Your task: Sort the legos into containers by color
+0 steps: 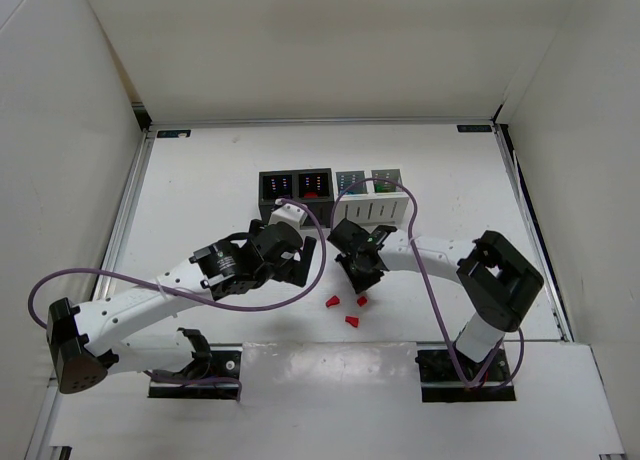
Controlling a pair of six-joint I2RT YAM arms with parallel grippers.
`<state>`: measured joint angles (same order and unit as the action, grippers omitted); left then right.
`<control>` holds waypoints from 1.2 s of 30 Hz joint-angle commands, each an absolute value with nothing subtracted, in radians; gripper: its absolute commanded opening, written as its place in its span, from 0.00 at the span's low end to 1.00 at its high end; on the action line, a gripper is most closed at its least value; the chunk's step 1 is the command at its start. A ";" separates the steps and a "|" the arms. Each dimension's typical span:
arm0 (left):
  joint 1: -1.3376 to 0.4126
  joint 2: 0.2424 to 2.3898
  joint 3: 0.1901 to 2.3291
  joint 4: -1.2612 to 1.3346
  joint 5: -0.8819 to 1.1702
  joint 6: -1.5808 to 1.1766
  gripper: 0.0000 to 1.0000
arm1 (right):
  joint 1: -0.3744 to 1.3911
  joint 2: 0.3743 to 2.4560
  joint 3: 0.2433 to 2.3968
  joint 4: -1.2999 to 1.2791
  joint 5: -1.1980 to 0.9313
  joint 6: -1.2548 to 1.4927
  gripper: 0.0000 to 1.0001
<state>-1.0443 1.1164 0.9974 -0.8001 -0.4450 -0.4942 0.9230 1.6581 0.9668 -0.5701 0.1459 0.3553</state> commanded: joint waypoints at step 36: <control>-0.885 1.055 0.989 -0.793 -0.224 -0.414 1.00 | 0.704 1.793 1.799 -0.788 0.264 0.121 0.14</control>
